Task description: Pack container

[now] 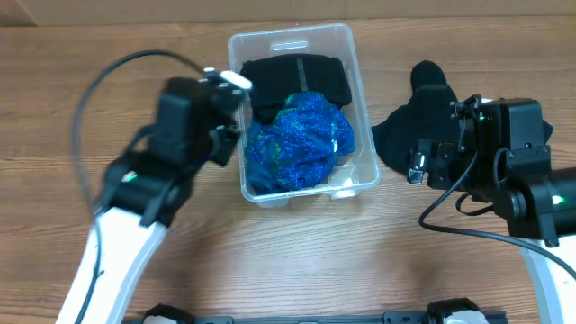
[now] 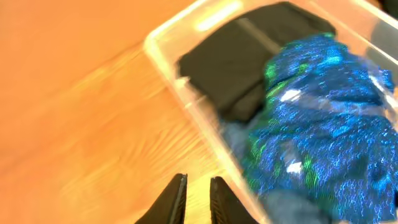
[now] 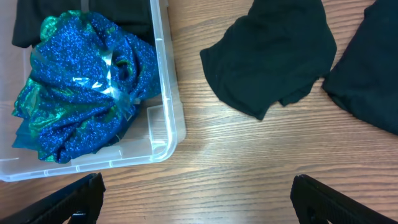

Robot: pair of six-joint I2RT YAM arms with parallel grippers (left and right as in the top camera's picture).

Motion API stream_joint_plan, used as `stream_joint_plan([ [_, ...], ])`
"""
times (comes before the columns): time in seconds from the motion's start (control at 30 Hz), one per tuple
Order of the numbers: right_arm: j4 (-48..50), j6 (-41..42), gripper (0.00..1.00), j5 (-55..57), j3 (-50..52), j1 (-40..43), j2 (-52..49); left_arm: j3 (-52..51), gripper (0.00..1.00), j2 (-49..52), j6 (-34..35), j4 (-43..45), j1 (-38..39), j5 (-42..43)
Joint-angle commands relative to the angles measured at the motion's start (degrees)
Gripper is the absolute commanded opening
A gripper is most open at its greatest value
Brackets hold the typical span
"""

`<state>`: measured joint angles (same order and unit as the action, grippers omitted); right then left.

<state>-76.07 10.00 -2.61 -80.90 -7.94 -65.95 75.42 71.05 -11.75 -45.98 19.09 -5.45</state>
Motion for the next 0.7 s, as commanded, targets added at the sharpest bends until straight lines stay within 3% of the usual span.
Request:
stream_joint_plan([
  [0.0,0.68,-0.39,1.00,-0.35,-0.20,0.15,0.13,0.76,0.66,-8.83,4.72,-4.48,-6.95,9.94],
  [0.03,1.53,-0.42,1.00,-1.60,-0.20,0.15,0.13,0.76,1.00,-11.04,4.72,-5.33,-7.87,10.38],
  [0.13,6.10,-0.42,1.00,-3.02,-0.20,0.15,-0.13,0.76,1.00,-14.73,4.74,-7.02,-7.98,10.38],
  [0.27,12.76,6.32,1.00,1.49,-0.20,4.28,-2.21,0.76,1.00,-16.41,4.72,-11.87,-7.98,10.40],
  [0.53,15.37,4.81,0.98,-1.53,-0.20,36.26,-13.31,0.94,1.00,-21.20,3.41,-19.02,-7.98,17.00],
  [0.67,18.64,5.05,0.99,-6.08,-0.20,45.66,-21.62,0.92,1.00,-22.58,3.41,-20.90,-7.98,17.05],
])
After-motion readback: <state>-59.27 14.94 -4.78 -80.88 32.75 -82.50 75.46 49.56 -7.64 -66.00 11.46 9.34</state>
